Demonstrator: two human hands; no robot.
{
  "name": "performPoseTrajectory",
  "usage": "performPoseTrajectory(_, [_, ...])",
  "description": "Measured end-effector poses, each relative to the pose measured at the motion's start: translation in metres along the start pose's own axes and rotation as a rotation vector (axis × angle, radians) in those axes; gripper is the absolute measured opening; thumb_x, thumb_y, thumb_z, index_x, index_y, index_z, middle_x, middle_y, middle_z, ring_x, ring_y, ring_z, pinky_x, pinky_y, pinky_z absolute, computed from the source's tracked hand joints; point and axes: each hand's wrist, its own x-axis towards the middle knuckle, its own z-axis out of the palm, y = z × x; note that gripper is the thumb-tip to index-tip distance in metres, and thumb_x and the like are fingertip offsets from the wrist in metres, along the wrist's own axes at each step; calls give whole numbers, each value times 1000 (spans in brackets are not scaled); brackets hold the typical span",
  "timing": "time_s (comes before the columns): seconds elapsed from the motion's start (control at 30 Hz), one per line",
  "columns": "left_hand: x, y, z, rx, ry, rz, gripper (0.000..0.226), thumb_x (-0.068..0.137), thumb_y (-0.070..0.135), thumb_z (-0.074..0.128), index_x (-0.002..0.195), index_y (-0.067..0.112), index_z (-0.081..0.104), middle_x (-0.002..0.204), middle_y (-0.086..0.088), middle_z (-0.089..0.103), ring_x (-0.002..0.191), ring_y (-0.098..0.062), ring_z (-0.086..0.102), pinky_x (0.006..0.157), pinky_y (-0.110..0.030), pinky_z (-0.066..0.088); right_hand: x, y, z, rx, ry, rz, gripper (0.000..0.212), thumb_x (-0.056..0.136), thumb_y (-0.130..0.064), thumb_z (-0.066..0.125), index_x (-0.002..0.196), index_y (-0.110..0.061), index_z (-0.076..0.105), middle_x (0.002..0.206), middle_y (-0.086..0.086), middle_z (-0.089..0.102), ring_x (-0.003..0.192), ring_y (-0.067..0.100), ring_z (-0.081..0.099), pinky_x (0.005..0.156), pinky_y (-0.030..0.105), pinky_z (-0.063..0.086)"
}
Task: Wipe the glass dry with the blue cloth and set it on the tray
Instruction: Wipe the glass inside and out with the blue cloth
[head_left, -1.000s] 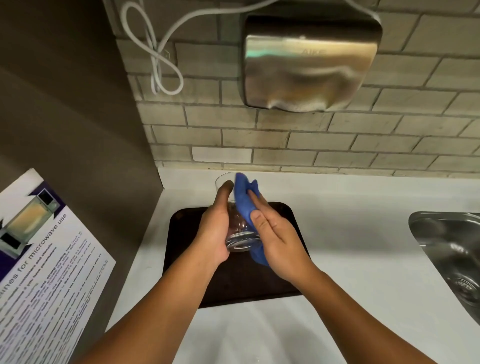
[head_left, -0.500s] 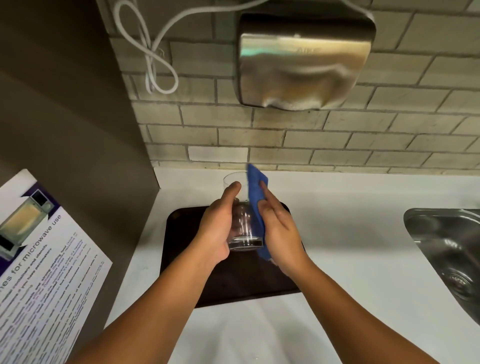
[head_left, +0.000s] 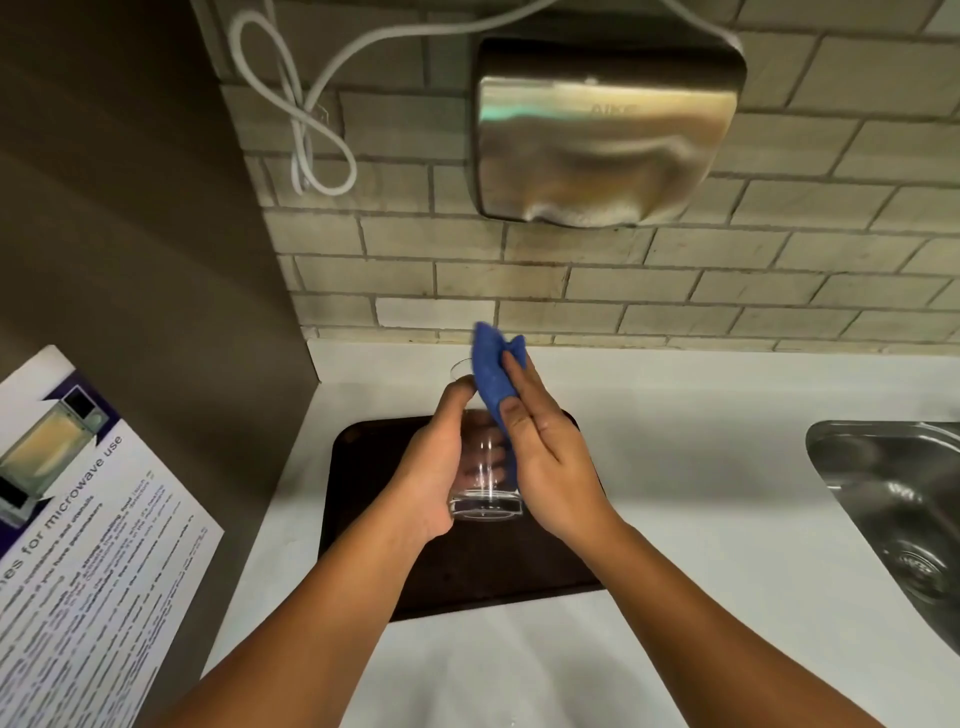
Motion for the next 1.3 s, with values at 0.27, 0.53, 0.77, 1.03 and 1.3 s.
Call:
performPoseTrajectory(0.27, [-2, 4, 0, 111, 106, 142, 60, 88, 67, 69, 110, 13, 81, 97, -13, 86, 85, -29, 84, 89, -48, 67, -1, 1, 2, 13, -17, 38, 52, 119, -27, 41, 170, -33, 32, 147, -22, 68, 134, -7, 63, 108, 14, 52])
performPoseTrajectory(0.53, [-3, -5, 4, 96, 240, 241, 65, 76, 75, 73, 111, 21, 77, 103, -13, 85, 89, -31, 85, 79, -50, 70, -1, 9, 0, 101, 17, 102, 44, 118, -25, 40, 160, -27, 54, 126, -2, 82, 117, 9, 77, 99, 26, 61])
performPoseTrajectory(0.77, [4, 1, -2, 14, 261, 148, 70, 74, 77, 70, 112, 19, 76, 101, -12, 85, 78, -25, 86, 71, -42, 65, -18, 21, 8, 49, -1, 117, 38, 120, -19, 40, 139, -39, 66, 120, -18, 82, 114, -3, 75, 95, 16, 56])
performPoseTrajectory(1.03, [-2, 2, 6, 152, 285, 265, 62, 83, 79, 64, 107, 22, 71, 101, -11, 82, 88, -26, 82, 69, -39, 63, -20, 10, 8, 54, -58, 66, 51, 121, -27, 38, 169, -40, 29, 138, -58, 52, 128, -31, 51, 112, 6, 43])
performPoseTrajectory(1.3, [-1, 11, -2, -18, 231, 110, 66, 88, 70, 69, 115, 10, 79, 99, -17, 87, 89, -35, 86, 87, -52, 68, -21, 4, 9, 126, -54, 27, 47, 119, -24, 43, 164, -39, 44, 164, -13, 57, 153, 3, 51, 130, 32, 39])
